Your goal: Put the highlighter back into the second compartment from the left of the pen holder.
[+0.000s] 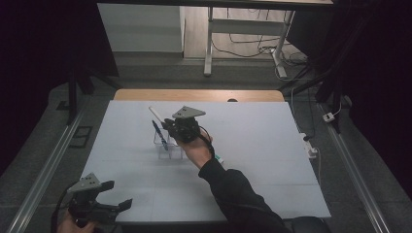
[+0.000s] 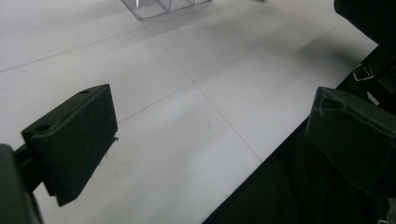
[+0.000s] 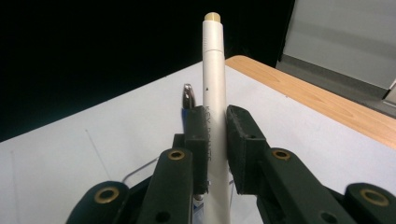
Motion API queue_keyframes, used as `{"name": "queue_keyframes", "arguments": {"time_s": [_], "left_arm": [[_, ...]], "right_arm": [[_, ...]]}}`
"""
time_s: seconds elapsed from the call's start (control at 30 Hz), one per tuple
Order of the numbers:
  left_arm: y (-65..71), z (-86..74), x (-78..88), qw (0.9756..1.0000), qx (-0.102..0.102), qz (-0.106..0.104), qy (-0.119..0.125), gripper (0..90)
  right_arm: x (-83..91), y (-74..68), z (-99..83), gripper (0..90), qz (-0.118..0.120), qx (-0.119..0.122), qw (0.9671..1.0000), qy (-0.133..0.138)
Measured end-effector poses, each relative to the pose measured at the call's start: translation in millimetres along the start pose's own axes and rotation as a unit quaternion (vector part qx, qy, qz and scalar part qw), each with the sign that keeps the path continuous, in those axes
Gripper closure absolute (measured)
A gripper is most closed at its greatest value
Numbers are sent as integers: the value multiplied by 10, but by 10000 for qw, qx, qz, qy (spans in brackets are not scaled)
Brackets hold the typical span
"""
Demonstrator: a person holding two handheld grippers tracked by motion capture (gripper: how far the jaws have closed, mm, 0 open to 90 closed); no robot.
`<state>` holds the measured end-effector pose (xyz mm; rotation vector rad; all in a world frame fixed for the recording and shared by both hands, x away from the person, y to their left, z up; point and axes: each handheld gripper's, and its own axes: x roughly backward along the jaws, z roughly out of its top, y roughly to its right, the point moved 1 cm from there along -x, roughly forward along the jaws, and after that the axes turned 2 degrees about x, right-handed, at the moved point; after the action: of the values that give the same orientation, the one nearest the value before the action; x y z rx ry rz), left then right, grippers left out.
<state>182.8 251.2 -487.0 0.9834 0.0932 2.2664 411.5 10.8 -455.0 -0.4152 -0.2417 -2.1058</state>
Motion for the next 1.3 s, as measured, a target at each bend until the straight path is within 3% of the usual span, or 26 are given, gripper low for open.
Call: {"name": "queue_keyframes", "arguments": {"time_s": [0.37,1.1,1.2,1.3], "left_arm": [[0,1,-1,10000,-6,-9,2,20],[6,2,-7,10000,-6,-1,-12,20],[6,3,-8,10000,-15,6,-17,21],[6,4,-9,10000,-15,6,-23,21]], "right_arm": [[-112,31,-128,787,-184,-11,9998,-120],[-3,-18,-216,774,-48,-22,9997,-243],[15,1,-213,657,-110,3,9996,-275],[41,28,-196,630,-133,5,9995,-285]]}}
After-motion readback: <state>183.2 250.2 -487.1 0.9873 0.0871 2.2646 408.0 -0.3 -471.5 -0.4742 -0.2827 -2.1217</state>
